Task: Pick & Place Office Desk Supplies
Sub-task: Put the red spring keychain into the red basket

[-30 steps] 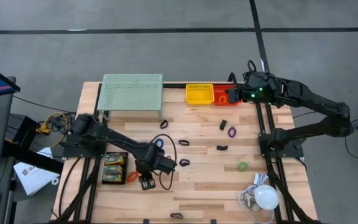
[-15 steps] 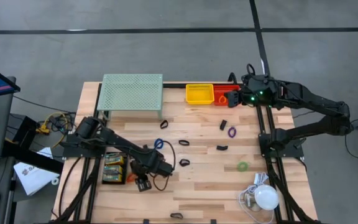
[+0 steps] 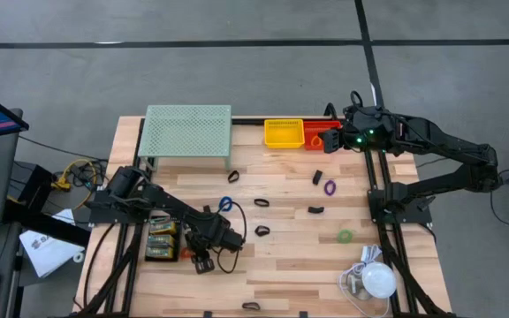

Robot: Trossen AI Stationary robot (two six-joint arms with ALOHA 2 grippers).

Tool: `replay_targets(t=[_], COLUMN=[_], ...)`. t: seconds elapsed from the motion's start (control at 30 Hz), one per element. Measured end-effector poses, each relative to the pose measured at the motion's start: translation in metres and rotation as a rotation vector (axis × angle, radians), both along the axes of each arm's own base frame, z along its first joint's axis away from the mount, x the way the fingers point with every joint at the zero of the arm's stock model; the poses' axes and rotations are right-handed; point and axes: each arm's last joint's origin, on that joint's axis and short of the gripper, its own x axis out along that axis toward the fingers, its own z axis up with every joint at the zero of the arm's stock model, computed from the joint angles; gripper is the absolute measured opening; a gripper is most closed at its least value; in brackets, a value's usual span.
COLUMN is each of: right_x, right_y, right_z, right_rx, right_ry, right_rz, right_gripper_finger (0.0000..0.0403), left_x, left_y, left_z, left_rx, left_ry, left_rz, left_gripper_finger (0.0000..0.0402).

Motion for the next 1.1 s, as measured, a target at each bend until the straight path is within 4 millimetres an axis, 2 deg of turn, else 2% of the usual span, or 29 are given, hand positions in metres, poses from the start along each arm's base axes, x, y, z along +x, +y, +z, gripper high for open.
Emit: replay_targets(t=[0.63, 0.73, 0.9, 1.1], right_x=[0.002, 0.002, 0.003, 0.003], right_y=[0.007, 0.009, 0.012, 0.016], right_z=[0.000, 0.000, 0.000, 0.000], right_rx=[0.004, -0.001, 0.006, -0.001], right_ry=[-0.008, -0.008, -0.014, -0.015], right_rz=[0.027, 0.024, 0.032, 0.028], right_gripper_finger=[0.0130, 0.0130, 0.0130, 0.0130], left_x=[-0.007, -0.007, -0.007, -0.004], left_y=[0.003, 0.003, 0.004, 0.004], left_z=[-0.018, -0.018, -0.019, -0.011], left_rx=[0.012, 0.022, 0.031, 0.021], left_ry=[-0.029, -0.033, -0.037, -0.101], left_rz=[0.046, 0.048, 0.041, 0.040], left_gripper_finger=[0.0140, 0.0112, 0.0024, 0.0015])
